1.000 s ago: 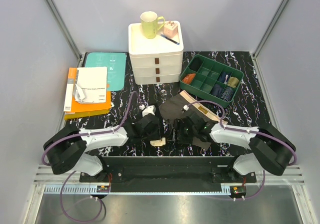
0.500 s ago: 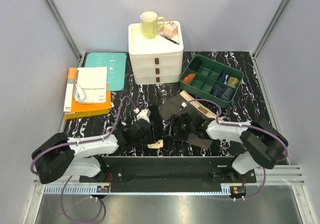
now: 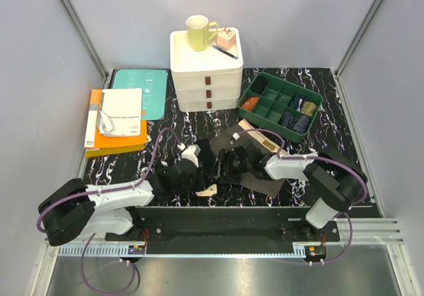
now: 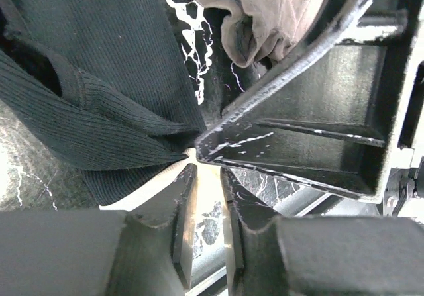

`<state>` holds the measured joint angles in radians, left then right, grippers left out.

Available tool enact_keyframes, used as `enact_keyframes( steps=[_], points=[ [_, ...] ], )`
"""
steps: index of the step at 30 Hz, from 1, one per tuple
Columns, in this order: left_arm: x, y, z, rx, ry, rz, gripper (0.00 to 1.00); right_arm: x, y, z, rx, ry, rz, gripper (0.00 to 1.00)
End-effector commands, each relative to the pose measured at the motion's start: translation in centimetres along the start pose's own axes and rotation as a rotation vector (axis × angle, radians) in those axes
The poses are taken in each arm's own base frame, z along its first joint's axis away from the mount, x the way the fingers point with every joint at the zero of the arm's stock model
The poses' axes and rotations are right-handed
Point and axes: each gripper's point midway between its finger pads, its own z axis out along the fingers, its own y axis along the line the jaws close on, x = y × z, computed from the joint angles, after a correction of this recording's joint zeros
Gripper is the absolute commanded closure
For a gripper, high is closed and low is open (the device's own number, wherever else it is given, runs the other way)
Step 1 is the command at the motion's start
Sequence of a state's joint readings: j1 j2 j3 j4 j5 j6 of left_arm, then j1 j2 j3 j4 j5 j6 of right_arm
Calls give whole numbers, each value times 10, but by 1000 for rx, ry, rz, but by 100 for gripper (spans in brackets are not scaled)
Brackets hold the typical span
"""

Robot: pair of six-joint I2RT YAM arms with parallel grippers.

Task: Roll the underwear
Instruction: Fold the underwear at the center of the board.

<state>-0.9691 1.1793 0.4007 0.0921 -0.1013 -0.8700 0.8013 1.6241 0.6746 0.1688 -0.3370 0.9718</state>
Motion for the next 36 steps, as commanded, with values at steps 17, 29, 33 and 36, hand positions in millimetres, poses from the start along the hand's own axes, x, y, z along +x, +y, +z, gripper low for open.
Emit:
enact_keyframes(
  steps=[17, 29, 33, 36],
  points=[
    [-30, -29, -10, 77, -99, 54, 70, 12, -16, 23, 90, 56, -31, 85],
    [-45, 28, -61, -170, -215, -99, 42, 12, -22, 27, 114, 60, -20, 100],
    [-16, 60, -59, -236, -178, -203, 43, 12, -22, 27, 115, 60, -21, 100],
    [-6, 81, -64, -332, -172, -261, 43, 12, -22, 27, 115, 60, -21, 100]
  ],
)
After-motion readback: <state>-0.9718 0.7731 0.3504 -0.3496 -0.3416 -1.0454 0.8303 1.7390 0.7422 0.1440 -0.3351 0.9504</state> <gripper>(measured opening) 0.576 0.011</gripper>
